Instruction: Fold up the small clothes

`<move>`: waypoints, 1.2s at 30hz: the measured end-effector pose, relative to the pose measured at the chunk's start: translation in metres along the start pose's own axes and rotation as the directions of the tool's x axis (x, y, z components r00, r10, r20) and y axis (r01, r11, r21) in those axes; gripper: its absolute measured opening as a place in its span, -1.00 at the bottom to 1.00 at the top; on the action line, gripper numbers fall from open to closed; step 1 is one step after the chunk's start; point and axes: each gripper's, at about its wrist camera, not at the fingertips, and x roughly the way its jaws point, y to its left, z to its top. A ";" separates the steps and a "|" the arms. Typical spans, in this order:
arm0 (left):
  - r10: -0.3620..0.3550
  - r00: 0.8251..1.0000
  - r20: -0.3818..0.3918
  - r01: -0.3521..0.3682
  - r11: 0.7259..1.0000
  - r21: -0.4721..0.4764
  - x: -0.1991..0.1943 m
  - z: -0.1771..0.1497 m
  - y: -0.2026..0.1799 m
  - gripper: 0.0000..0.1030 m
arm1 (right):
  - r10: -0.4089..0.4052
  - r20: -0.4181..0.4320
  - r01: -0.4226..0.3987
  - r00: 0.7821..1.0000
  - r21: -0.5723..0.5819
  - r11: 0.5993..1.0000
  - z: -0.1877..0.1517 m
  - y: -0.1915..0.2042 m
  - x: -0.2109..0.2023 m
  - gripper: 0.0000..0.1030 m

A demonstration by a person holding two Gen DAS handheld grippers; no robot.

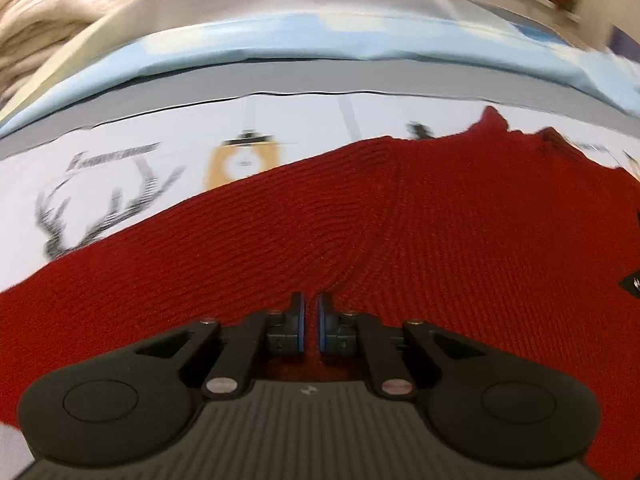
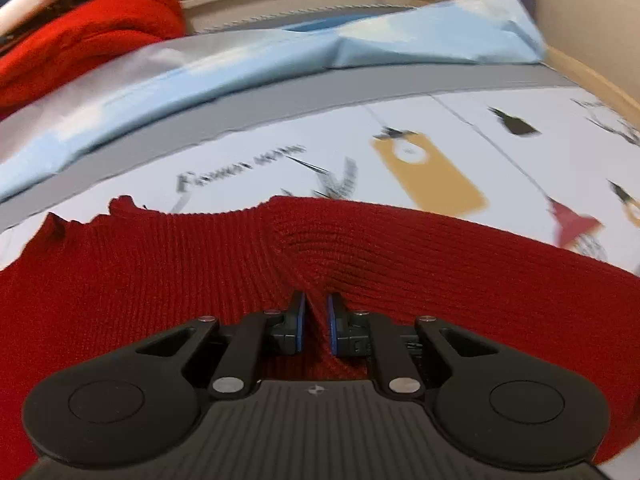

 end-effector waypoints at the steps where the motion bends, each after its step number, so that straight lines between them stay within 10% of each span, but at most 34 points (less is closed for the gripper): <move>1: 0.025 1.000 0.002 -0.025 1.000 -0.017 0.001 0.000 0.005 -0.85 | 0.038 0.002 -0.038 0.999 -0.006 0.999 0.003 0.003 0.005 -0.78; 7: 0.095 0.996 0.000 -0.094 0.990 -0.101 -0.001 0.006 0.015 -0.73 | 0.115 0.041 -0.113 0.992 -0.047 0.992 0.009 0.026 0.024 -0.76; 15: -0.006 0.998 0.062 0.017 0.985 -0.171 -0.062 0.025 0.005 -0.72 | 0.034 0.074 -0.034 0.997 -0.003 0.999 0.026 -0.002 -0.051 -0.34; 20: -0.072 0.980 0.185 0.102 0.983 -0.155 -0.143 0.034 -0.012 -0.62 | -0.111 0.002 0.102 0.994 0.377 0.920 0.020 -0.088 -0.110 -0.30; 24: -0.069 0.976 0.206 0.108 0.977 -0.185 -0.182 0.026 -0.021 -0.38 | -0.212 0.062 0.165 0.975 0.436 0.885 0.001 -0.127 -0.139 -0.26; 36: -0.059 0.991 0.118 0.065 0.997 -0.050 -0.119 0.009 -0.059 -0.31 | -0.319 0.020 0.292 0.947 0.350 0.890 0.014 -0.167 -0.069 0.07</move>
